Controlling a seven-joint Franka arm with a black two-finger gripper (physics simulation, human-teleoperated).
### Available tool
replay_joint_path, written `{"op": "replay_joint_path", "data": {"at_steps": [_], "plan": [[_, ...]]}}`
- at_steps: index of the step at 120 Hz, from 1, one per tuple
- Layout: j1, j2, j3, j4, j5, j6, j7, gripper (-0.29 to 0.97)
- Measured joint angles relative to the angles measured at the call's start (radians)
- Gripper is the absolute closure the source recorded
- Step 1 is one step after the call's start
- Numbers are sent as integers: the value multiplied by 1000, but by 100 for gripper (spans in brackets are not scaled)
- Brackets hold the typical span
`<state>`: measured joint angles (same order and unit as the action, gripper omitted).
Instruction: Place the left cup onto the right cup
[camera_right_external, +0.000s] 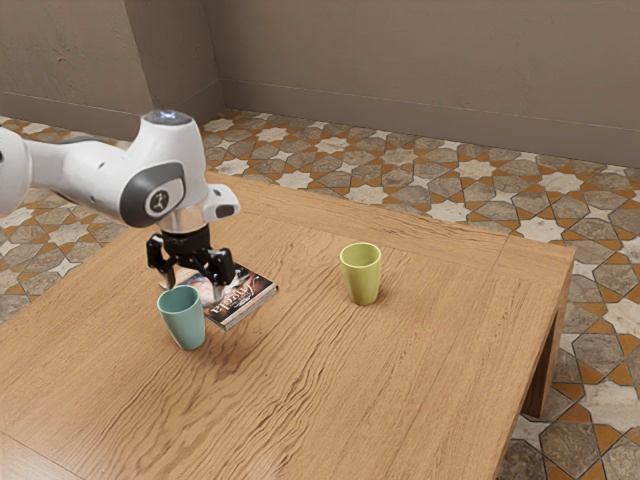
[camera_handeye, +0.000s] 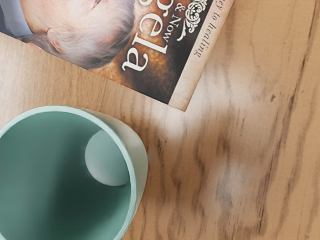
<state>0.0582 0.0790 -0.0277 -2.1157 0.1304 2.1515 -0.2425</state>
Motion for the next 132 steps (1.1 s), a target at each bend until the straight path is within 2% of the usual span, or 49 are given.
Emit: {"op": "replay_joint_path", "data": {"at_steps": [53,132], "plan": [[29,79,2,0,0,71,-7,0],[28,132,15,0,2,149,0,4]]}}
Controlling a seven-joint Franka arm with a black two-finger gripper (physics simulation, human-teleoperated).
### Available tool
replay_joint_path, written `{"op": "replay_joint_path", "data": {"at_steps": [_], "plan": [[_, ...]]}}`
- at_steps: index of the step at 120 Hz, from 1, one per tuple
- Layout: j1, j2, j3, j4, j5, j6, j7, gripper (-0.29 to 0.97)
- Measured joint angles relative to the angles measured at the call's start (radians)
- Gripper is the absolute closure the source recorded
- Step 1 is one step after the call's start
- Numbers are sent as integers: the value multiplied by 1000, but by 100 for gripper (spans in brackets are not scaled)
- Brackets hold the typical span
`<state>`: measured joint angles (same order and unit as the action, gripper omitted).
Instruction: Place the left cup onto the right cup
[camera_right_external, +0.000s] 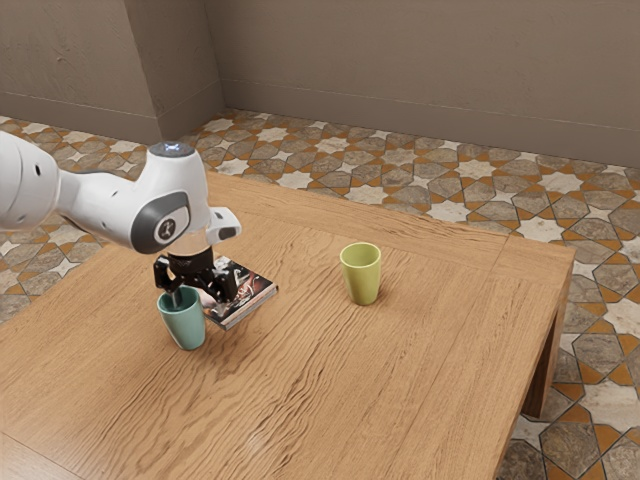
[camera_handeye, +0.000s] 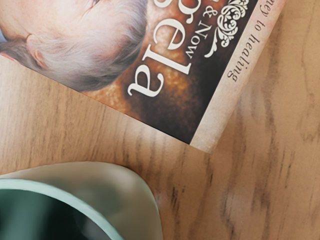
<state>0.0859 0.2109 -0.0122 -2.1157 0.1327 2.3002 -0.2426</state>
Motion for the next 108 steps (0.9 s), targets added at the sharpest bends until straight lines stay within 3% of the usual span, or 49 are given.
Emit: {"op": "replay_joint_path", "data": {"at_steps": [66,108], "plan": [[0,8,1,0,-1,20,2,65],[-2,0,2,0,8,6,1,76]]}}
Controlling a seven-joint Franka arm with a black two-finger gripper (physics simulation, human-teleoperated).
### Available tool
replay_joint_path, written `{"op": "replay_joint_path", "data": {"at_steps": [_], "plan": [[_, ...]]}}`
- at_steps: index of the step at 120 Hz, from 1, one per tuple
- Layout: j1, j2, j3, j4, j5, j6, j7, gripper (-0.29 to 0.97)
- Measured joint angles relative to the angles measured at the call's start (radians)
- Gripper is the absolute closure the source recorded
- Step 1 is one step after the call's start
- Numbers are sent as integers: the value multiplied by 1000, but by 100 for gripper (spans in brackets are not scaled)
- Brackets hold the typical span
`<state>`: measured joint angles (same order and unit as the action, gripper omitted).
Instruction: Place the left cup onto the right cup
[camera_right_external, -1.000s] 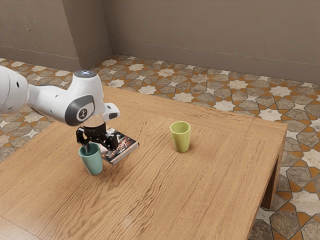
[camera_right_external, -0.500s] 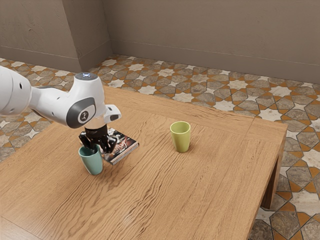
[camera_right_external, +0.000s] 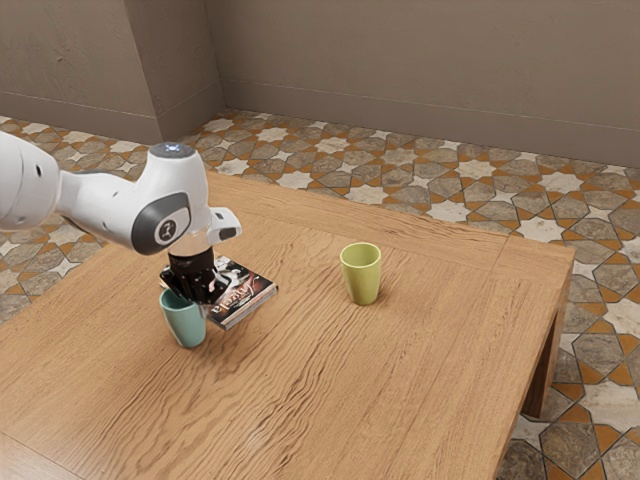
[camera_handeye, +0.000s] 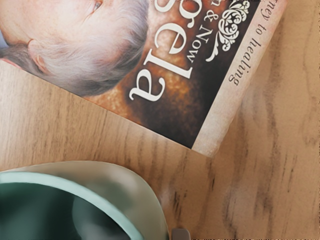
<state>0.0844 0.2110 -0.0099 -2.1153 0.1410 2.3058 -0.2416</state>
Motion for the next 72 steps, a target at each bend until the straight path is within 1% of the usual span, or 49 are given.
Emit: {"op": "replay_joint_path", "data": {"at_steps": [21,27,40,52,72], "plan": [[-1,-52,-6,10,8,-48,-7,78],[1,-63,-17,35,9,-72,-9,78],[1,-69,-56,127,8,-139,-14,78],[-2,-51,-98,228,6,-202,-17,78],[-1,44,-168,457,6,-320,-19,78]]}}
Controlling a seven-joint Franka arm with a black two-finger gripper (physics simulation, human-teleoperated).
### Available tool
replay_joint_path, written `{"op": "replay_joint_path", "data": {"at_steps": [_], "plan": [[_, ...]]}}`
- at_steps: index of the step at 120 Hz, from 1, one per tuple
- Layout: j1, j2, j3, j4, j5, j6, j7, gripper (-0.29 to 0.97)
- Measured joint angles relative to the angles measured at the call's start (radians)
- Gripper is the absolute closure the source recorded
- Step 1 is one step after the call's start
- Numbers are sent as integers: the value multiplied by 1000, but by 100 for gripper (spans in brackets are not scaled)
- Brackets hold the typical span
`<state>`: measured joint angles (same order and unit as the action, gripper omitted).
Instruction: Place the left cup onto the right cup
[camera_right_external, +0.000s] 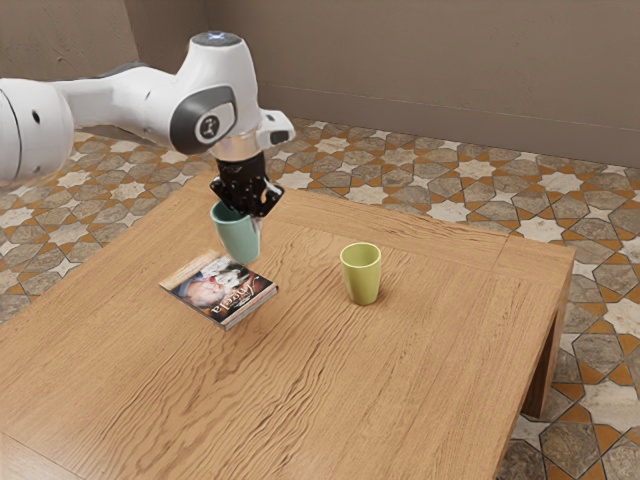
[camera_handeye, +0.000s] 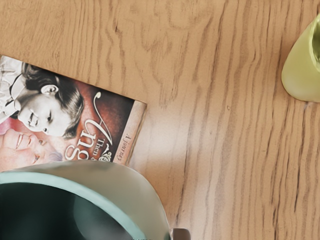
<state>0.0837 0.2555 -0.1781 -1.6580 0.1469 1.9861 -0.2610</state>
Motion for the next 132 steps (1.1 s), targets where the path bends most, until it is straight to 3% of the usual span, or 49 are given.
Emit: {"op": "replay_joint_path", "data": {"at_steps": [36,66,132], "plan": [[-10,148,-93,271,5,-149,2,79],[-108,308,-113,493,41,-214,2,79],[-146,482,-203,731,162,-272,7,79]]}}
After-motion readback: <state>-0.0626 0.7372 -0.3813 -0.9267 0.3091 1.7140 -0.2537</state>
